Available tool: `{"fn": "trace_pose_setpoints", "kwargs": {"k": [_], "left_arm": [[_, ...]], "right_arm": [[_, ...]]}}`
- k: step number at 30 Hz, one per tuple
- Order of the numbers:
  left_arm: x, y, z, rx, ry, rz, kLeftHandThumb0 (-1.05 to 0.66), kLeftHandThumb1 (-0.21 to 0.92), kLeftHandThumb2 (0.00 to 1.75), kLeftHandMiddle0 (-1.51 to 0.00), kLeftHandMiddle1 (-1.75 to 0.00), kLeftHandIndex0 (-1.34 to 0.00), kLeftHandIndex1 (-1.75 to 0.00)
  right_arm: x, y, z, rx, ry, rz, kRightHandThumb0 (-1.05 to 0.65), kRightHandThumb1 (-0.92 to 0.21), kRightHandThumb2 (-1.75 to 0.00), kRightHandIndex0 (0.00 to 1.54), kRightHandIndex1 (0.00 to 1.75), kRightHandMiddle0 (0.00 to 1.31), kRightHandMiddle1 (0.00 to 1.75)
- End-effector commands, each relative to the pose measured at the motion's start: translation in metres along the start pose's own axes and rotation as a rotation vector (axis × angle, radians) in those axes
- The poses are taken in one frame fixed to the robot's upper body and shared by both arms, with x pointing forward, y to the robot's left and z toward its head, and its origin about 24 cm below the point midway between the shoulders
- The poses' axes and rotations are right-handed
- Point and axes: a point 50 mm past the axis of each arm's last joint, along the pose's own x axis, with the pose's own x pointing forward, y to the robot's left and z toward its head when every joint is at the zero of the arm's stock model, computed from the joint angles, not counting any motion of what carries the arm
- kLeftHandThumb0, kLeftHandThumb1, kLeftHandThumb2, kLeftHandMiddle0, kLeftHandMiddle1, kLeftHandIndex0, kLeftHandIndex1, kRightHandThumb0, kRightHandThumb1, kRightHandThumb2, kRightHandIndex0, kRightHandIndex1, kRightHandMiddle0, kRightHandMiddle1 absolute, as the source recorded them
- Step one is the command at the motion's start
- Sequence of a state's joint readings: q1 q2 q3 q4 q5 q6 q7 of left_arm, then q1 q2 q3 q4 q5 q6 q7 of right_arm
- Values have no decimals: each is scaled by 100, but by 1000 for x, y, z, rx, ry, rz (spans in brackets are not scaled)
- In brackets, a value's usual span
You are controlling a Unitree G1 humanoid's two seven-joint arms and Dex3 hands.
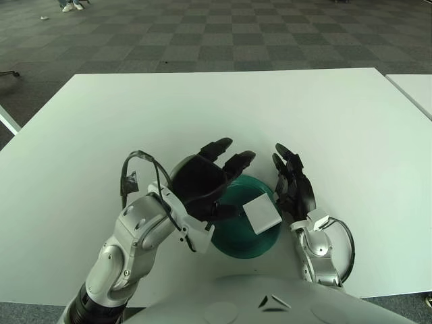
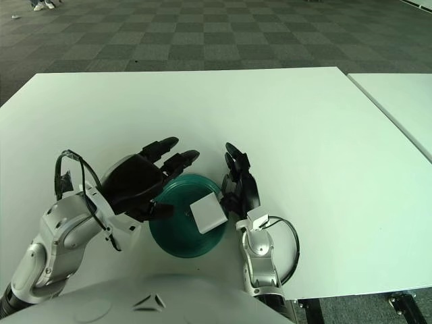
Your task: Put the charger into the plate.
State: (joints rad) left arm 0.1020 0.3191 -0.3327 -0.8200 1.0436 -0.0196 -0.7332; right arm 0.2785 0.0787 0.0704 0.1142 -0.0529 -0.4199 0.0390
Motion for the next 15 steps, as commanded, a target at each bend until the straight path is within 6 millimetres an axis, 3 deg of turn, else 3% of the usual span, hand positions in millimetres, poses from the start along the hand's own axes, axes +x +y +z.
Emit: {"fn": "trace_pose_setpoints", "kwargs": {"k": [1, 5, 8, 10, 15], "left_arm": [[-8, 5, -21, -235, 130, 188, -105, 92, 92, -14, -4, 0, -41], [-20, -26, -45, -761, 246, 450, -105, 92, 84, -28, -9, 0, -85], [-31, -47, -59, -1195, 336, 670, -101, 92, 82, -35, -14, -1, -106], [-35, -61, -62, -1426, 355, 805, -97, 92, 84, -38, -17, -3, -113], [-42, -82, -56, -1686, 345, 1017, -88, 92, 89, -38, -20, -1, -114]], "right_arm": [[-40, -6, -44, 41, 279, -60, -77, -92, -93, 21, 1, 0, 63], [-42, -9, -53, 103, 312, -80, -77, -92, -91, 21, 1, 0, 64], [-42, -13, -56, 124, 327, -99, -75, -92, -90, 23, 2, 0, 65], [-42, -13, -55, 124, 325, -107, -74, -92, -90, 23, 2, 0, 65], [-36, -16, -45, 125, 291, -120, -73, -92, -88, 26, 3, 0, 68]]}}
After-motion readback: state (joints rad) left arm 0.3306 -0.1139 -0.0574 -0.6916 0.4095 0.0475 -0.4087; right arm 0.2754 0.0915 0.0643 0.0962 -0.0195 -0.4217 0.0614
